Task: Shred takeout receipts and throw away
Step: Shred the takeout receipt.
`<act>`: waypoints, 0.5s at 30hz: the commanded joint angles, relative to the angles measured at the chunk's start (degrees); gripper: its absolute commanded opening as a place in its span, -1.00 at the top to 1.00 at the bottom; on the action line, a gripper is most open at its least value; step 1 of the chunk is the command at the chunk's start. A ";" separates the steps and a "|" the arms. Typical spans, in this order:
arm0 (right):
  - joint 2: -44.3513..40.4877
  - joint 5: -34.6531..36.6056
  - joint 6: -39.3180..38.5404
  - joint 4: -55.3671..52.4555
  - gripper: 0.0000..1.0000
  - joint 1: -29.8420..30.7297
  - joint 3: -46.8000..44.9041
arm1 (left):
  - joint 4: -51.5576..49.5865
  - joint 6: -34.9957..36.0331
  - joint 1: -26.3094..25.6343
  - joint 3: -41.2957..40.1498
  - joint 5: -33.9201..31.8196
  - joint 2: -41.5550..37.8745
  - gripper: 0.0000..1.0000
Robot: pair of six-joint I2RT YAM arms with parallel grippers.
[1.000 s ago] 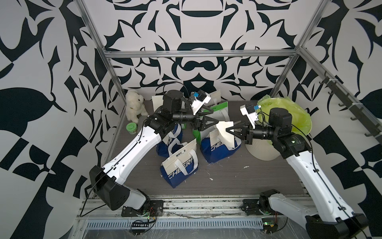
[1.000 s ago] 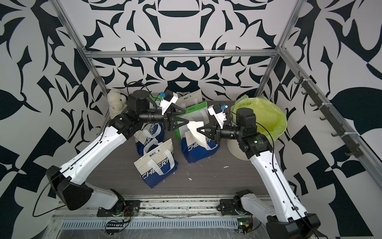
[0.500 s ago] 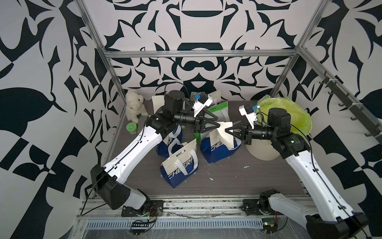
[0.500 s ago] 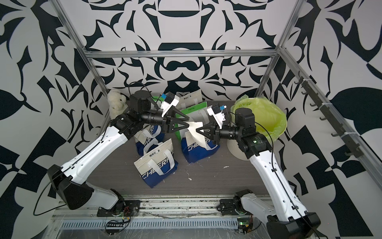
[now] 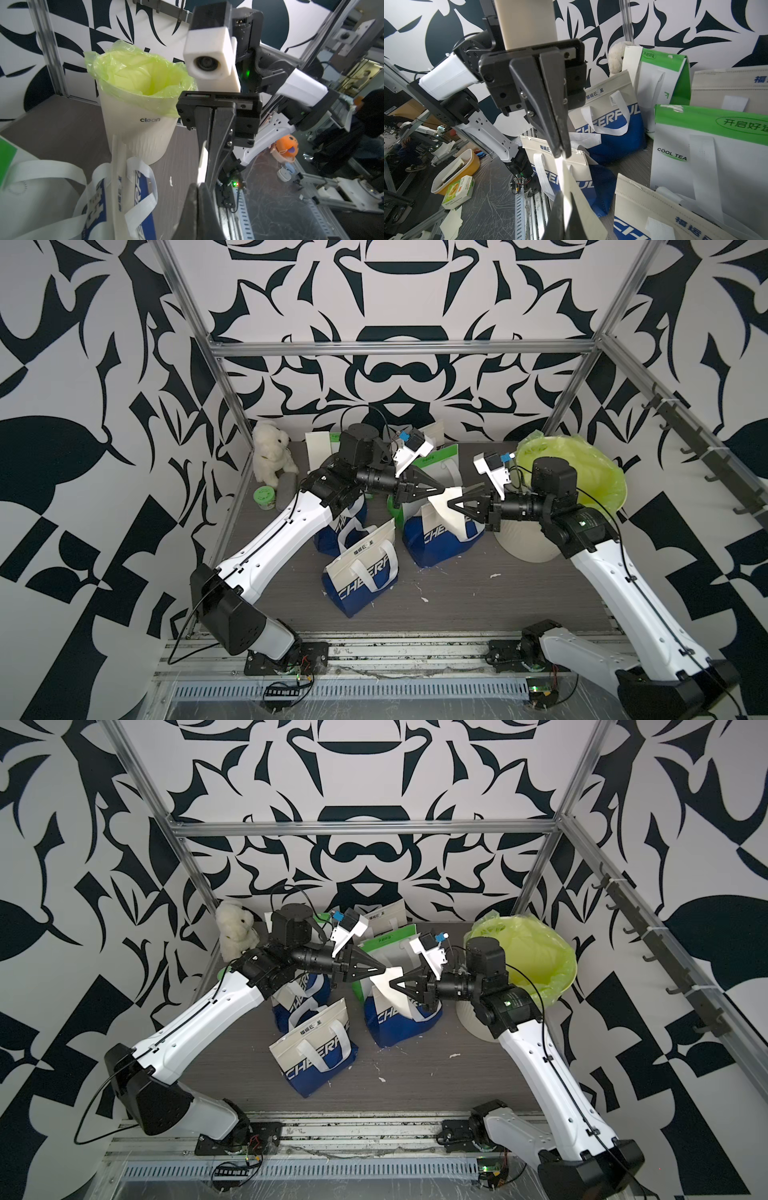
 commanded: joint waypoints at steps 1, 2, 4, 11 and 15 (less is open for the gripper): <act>-0.30 0.85 0.17 2.08 1.00 0.22 1.95 | -1.36 0.28 -0.19 1.39 1.44 0.61 1.00; -0.31 1.01 0.18 2.06 1.00 0.25 2.06 | -1.67 0.30 -0.19 1.50 1.46 0.69 1.00; -0.31 1.57 0.21 2.10 1.00 0.30 2.12 | -2.14 0.39 -0.17 1.73 1.70 0.79 1.00; -0.75 4.32 0.58 2.09 0.18 0.30 2.82 | -3.27 1.08 -0.19 2.08 1.27 0.73 1.00; -0.68 3.90 1.79 3.35 0.26 0.30 3.75 | -4.31 1.77 -0.28 2.26 0.80 0.79 1.00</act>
